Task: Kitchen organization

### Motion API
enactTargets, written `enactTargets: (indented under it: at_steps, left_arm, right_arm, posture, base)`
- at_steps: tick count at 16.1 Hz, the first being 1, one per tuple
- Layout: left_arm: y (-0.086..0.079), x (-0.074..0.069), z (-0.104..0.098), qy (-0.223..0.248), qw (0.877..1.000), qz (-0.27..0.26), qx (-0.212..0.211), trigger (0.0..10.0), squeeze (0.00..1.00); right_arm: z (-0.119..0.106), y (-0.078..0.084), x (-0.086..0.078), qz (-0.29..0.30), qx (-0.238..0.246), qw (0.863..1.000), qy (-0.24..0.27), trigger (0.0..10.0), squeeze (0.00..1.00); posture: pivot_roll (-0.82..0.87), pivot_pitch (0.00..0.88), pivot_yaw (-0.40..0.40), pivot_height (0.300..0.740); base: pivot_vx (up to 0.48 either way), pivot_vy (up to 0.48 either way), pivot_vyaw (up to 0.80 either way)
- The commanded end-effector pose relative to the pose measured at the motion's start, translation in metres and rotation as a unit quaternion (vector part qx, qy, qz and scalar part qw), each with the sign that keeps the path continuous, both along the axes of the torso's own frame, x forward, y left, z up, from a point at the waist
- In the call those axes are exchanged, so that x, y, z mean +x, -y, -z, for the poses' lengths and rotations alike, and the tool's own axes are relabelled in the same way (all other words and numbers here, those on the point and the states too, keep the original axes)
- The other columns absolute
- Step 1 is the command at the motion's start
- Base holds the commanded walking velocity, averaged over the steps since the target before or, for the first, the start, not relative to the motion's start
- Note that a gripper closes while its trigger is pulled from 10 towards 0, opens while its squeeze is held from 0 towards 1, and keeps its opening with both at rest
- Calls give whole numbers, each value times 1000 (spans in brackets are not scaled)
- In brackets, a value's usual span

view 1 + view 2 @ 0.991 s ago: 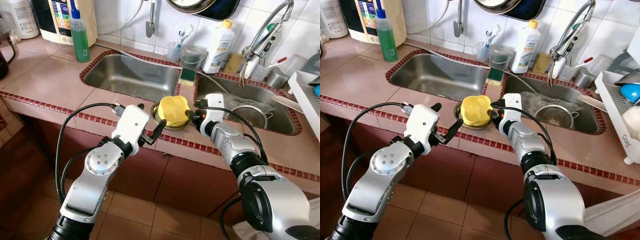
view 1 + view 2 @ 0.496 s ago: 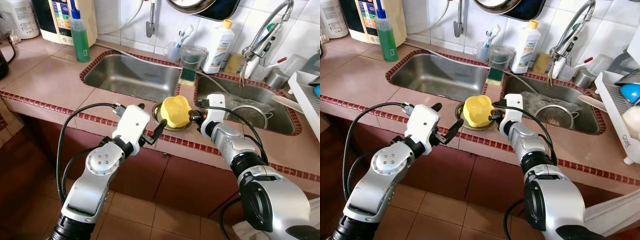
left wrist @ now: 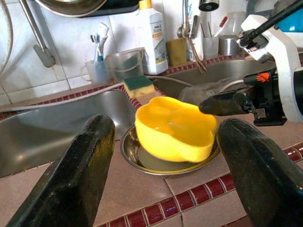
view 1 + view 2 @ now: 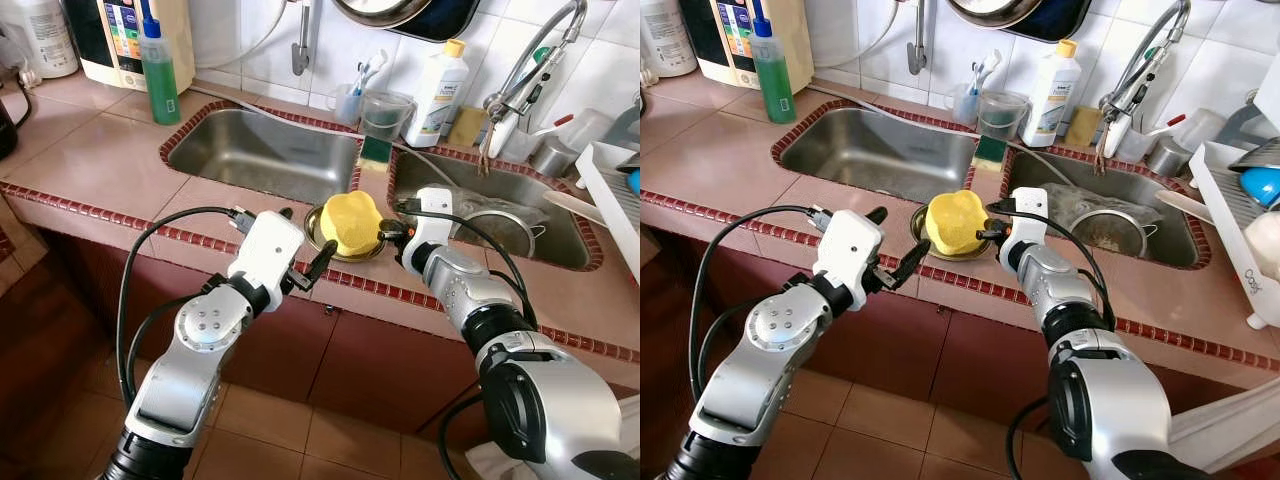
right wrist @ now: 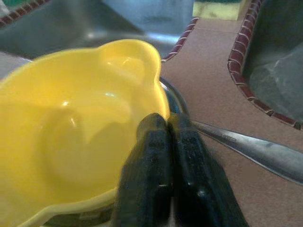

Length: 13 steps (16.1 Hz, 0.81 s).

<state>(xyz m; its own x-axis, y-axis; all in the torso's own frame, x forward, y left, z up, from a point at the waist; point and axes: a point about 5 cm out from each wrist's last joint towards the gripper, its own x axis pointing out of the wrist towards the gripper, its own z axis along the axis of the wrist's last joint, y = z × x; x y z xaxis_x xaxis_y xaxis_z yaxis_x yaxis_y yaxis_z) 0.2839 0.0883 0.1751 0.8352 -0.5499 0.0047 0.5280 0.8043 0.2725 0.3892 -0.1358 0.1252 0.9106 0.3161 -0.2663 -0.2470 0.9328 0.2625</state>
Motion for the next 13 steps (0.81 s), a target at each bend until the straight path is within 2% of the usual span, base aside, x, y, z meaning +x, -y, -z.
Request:
enactTargets:
  at_steps: [1, 5, 6, 9, 10, 11, 13]
  left_arm:
    - [7, 0, -5, 11, 1000, 12, 1, 10000, 0]
    - [8, 0, -5, 10, 1000, 16, 1, 10000, 0]
    - [9, 0, -5, 9, 1000, 17, 1, 10000, 0]
    - [8, -3, -2, 3, 1000, 25, 9, 10000, 0]
    - [8, -4, 1, 0, 999, 28, 20, 10000, 0]
    - [7, -5, 3, -1, 999, 29, 28, 10000, 0]
    - [7, -4, 3, -4, 999, 25, 24, 10000, 0]
  right_arm:
    - [-2, 1, 1, 0, 24, 1000, -9, 10000, 1000]
    - [-6, 1, 3, -4, 33, 999, -1, 10000, 1000]
    - [-7, 2, 3, 5, 23, 1000, -3, 10000, 1000]
    - [-4, 2, 2, -1, 33, 999, -21, 10000, 1000]
    - [-3, 2, 1, -6, 41, 999, -31, 10000, 282]
    - [-2, 1, 1, -9, 46, 998, -36, 10000, 0]
    - [-3, 0, 1, -11, 60, 997, -44, 10000, 0]
  posture:
    - [78, 0, -140, 740]
    - [75, 0, -141, 740]
    - [75, 0, -141, 740]
    - [77, 0, -144, 740]
    - [77, 0, -145, 740]
    - [76, 0, -144, 740]
    - [74, 0, -147, 740]
  base:
    - [0, 0, 0]
    - [0, 0, 0]
    - [0, 0, 0]
    - [0, 0, 0]
    - [0, 0, 0]
    - [0, 0, 0]
    - [0, 0, 0]
